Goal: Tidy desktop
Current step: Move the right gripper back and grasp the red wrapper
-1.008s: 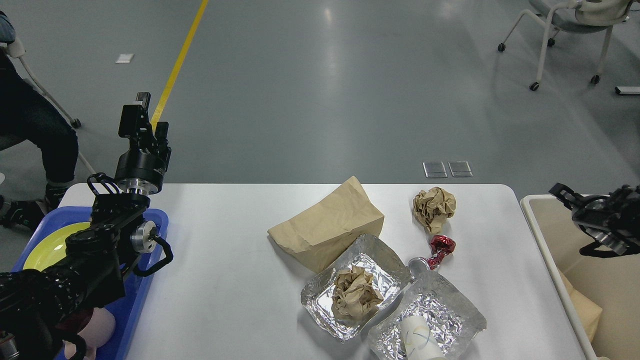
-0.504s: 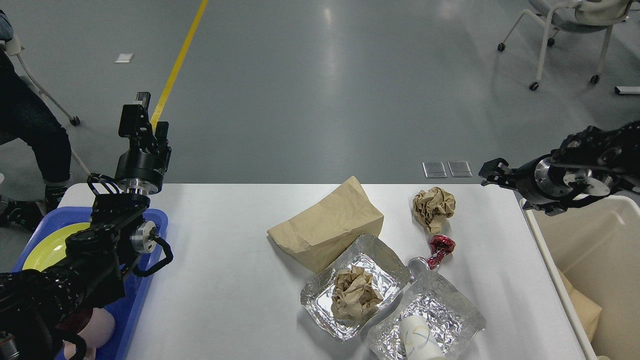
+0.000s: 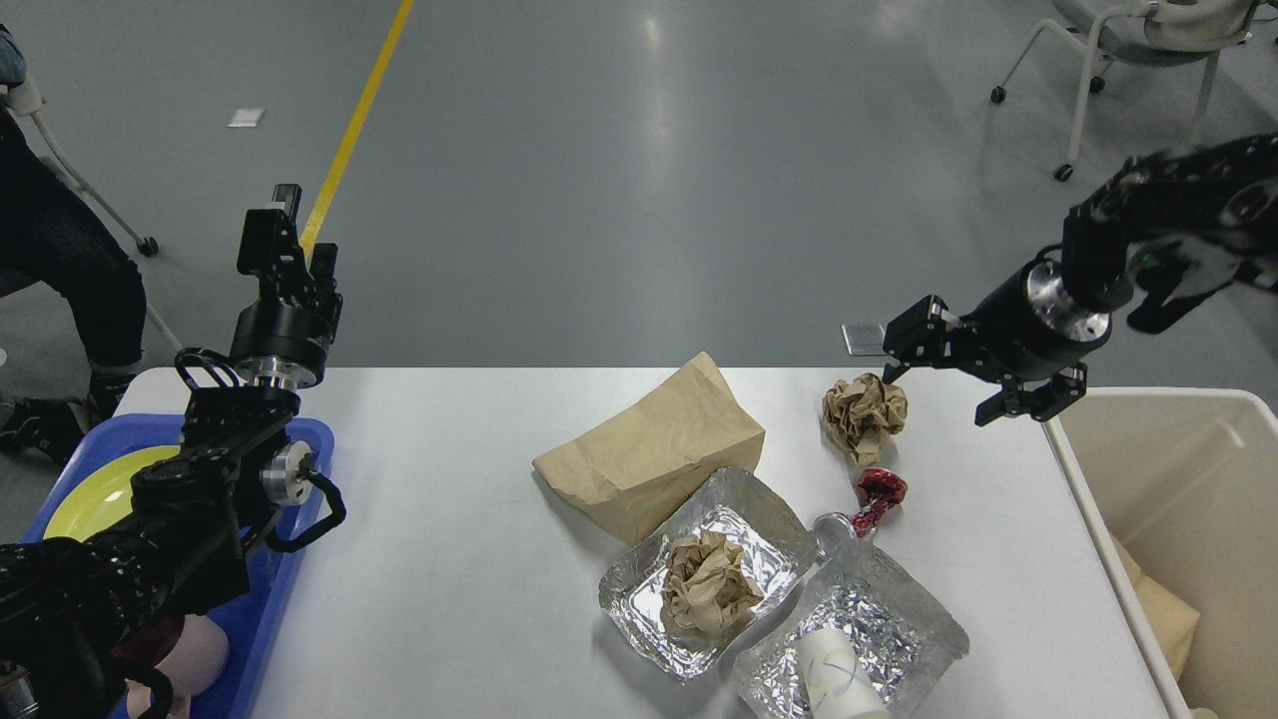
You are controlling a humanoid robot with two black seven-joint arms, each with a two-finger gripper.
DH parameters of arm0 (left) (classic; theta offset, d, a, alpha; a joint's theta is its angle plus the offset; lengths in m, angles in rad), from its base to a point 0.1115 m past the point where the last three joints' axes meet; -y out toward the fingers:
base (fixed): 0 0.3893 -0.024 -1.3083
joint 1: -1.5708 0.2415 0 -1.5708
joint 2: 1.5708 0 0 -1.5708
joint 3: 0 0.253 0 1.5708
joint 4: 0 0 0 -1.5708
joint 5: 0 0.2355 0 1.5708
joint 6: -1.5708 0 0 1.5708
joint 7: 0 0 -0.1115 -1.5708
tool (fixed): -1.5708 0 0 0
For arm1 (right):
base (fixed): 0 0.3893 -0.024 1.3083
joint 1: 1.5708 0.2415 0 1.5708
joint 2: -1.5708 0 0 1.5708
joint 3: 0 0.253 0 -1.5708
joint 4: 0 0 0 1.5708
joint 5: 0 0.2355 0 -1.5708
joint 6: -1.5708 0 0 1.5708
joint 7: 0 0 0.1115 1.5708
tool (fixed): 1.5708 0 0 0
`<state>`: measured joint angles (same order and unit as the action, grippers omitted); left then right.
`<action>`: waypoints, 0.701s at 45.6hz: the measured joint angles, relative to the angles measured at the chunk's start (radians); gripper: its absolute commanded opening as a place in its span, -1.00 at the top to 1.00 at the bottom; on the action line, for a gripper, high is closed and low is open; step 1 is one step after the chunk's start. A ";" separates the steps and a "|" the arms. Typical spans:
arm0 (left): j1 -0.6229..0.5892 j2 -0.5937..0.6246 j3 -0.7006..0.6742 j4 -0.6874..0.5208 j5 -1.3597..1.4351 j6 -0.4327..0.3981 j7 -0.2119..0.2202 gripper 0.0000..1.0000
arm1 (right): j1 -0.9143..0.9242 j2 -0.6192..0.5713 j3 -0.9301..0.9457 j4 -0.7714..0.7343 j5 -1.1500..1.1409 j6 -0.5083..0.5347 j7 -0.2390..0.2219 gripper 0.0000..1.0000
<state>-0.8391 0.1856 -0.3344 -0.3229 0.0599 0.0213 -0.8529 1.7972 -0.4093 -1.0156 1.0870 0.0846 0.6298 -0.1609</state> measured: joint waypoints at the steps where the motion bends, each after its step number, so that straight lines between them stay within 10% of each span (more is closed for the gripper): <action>1: 0.000 0.000 0.000 0.000 0.000 0.000 0.000 -0.94 | -0.030 0.006 -0.002 -0.009 0.000 -0.030 0.000 -1.00; 32: 0.000 0.000 0.000 0.000 0.000 0.000 0.000 -0.94 | -0.458 0.118 0.116 -0.140 -0.002 -0.433 0.000 -1.00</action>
<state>-0.8391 0.1856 -0.3344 -0.3230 0.0598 0.0215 -0.8529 1.3388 -0.2909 -0.8999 0.9474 0.0830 0.1971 -0.1612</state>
